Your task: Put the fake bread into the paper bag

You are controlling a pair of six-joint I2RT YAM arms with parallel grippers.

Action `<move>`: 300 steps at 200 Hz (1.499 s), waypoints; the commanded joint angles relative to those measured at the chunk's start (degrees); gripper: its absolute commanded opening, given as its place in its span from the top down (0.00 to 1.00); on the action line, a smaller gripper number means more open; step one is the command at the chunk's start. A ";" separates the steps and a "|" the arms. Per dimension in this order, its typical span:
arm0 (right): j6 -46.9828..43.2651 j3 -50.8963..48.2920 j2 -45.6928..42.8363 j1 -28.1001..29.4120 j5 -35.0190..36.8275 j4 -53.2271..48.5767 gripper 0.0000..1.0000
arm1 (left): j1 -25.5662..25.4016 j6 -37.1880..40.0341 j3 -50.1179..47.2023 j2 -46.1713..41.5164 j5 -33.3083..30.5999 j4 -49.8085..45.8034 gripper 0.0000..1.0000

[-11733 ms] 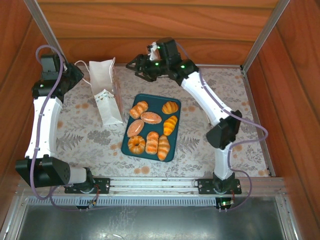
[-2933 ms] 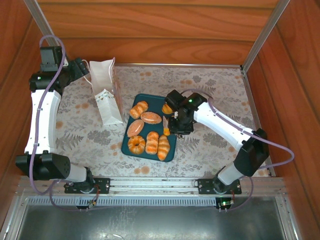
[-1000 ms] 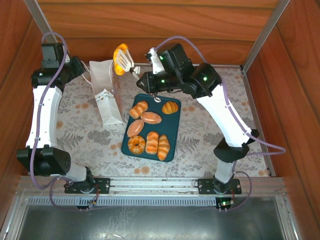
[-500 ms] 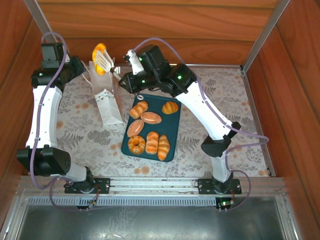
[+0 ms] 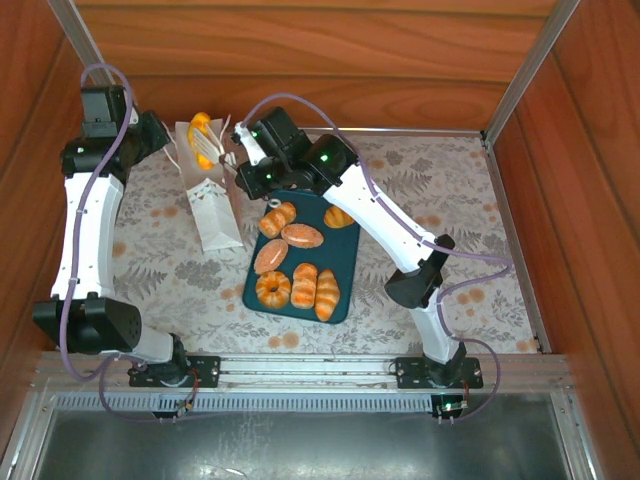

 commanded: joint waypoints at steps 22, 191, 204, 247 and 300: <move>-1.57 -0.89 -1.10 0.60 1.02 1.21 0.61 | -0.49 -0.23 -0.56 -1.59 0.65 1.29 1.00; 4.57 -16.51 -23.99 1.01 -0.57 7.16 0.64 | -0.48 -0.50 -6.99 -5.42 -0.21 3.23 1.00; 5.87 -21.71 -28.75 0.77 2.29 7.10 0.64 | -0.53 -0.52 -7.19 -5.54 -0.22 3.41 1.00; 12.95 -40.64 -40.49 -0.28 8.44 4.59 0.64 | -0.55 -0.70 -7.69 -6.00 -0.36 3.91 1.00; 24.99 -61.17 -50.51 -0.60 9.54 -1.48 0.64 | -0.49 -1.01 -8.38 -5.99 -0.08 4.37 1.00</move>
